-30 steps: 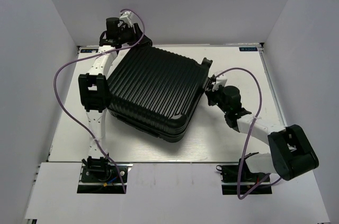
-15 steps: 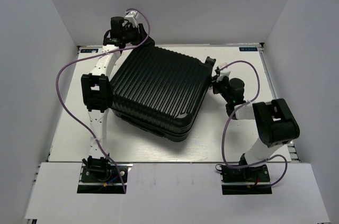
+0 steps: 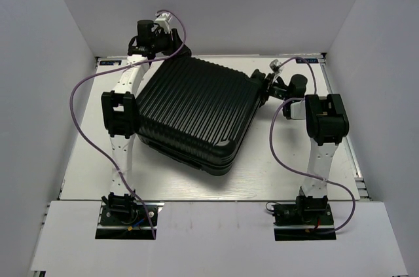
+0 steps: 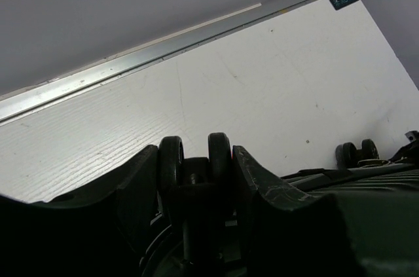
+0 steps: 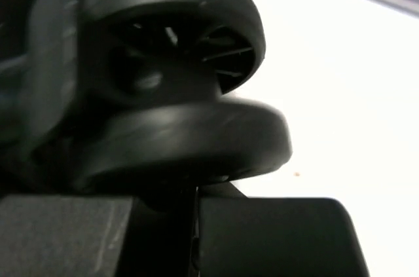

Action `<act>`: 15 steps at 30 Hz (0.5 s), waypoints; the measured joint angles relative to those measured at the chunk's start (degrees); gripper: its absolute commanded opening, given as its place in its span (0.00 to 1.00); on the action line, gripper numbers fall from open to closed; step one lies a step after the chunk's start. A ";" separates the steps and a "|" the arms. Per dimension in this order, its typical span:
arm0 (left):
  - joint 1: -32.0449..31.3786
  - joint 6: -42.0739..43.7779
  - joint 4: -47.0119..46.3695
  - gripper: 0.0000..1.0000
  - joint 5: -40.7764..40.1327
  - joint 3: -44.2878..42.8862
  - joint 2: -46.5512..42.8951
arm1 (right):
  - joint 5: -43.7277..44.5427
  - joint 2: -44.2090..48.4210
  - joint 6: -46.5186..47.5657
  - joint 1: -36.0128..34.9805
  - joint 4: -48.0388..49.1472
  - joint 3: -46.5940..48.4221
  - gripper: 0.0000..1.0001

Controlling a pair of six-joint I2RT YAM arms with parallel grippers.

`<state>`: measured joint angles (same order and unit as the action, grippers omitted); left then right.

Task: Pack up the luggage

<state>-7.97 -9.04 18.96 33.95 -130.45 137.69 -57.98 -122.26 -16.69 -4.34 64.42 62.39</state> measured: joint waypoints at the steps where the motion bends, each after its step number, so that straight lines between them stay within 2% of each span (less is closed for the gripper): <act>1: 0.00 -0.46 -0.11 0.00 0.39 -0.50 0.39 | -1.20 -0.42 -1.36 0.00 0.63 0.28 0.00; 4: 0.00 -1.40 -0.17 0.00 1.95 -1.88 1.42 | -3.67 -0.42 -4.46 -0.46 1.90 -0.59 0.00; 8: -0.04 -1.86 -0.90 0.00 3.85 -2.05 1.73 | -2.82 0.81 -7.32 -1.62 4.22 -3.96 0.00; 15: -0.31 -1.18 -3.58 0.00 4.09 -0.42 1.22 | 7.61 3.30 -6.75 -4.59 7.17 -9.75 0.00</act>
<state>-8.27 -10.22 15.38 38.04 -130.87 138.91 -50.37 -118.96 -23.44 -8.93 71.59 52.64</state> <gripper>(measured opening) 0.538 0.004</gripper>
